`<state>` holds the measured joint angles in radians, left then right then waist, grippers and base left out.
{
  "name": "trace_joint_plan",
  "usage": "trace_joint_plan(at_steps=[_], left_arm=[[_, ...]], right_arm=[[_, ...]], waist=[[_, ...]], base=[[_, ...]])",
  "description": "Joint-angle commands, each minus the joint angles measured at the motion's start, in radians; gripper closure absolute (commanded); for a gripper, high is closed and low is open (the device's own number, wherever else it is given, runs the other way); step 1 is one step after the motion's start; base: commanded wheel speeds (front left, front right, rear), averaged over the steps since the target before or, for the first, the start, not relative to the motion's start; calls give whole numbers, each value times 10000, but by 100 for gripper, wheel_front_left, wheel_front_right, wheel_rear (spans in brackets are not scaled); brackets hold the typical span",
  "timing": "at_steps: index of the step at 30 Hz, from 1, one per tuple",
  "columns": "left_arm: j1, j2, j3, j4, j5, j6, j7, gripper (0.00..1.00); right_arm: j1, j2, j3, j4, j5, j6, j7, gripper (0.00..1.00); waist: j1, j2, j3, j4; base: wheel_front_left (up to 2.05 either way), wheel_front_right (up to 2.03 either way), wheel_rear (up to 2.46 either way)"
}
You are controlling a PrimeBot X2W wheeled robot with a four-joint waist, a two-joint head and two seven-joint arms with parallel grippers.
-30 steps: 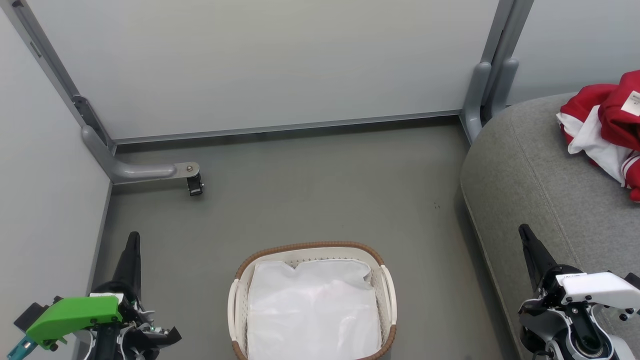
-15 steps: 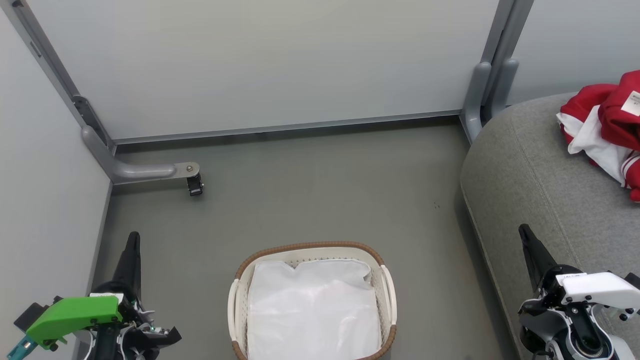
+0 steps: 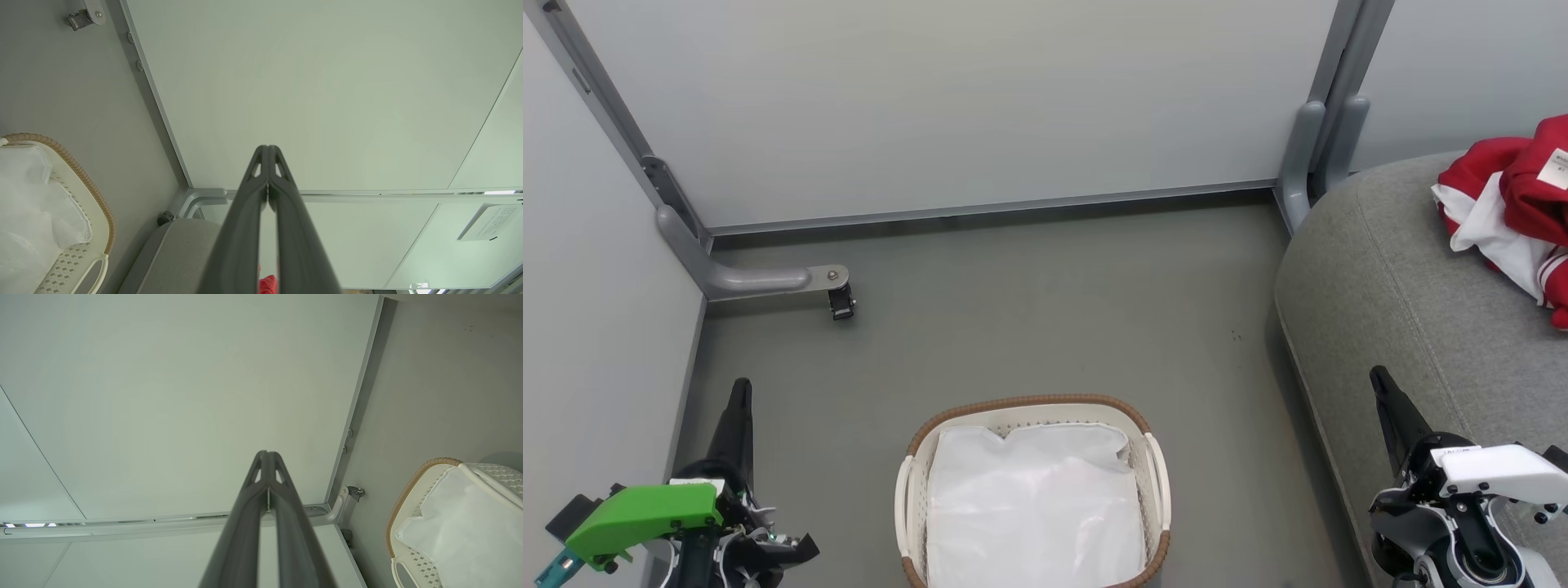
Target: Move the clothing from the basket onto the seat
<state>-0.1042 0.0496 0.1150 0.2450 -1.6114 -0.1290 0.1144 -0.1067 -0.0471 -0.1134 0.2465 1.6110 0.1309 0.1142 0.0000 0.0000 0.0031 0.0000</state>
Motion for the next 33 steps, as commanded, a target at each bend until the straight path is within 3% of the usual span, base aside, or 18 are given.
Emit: trace_joint_plan(at_steps=[1,33], left_arm=[[-97,9,12,-12,-33,-47,27,100],[-97,9,12,-13,-33,-47,26,100]], right_arm=[[-41,-61,-17,-43,41,-3,28,100],[-41,-61,-17,-43,41,-3,28,100]], waist=[[0,0,0,0],[0,0,0,0]], base=[[0,0,0],[0,0,0]])
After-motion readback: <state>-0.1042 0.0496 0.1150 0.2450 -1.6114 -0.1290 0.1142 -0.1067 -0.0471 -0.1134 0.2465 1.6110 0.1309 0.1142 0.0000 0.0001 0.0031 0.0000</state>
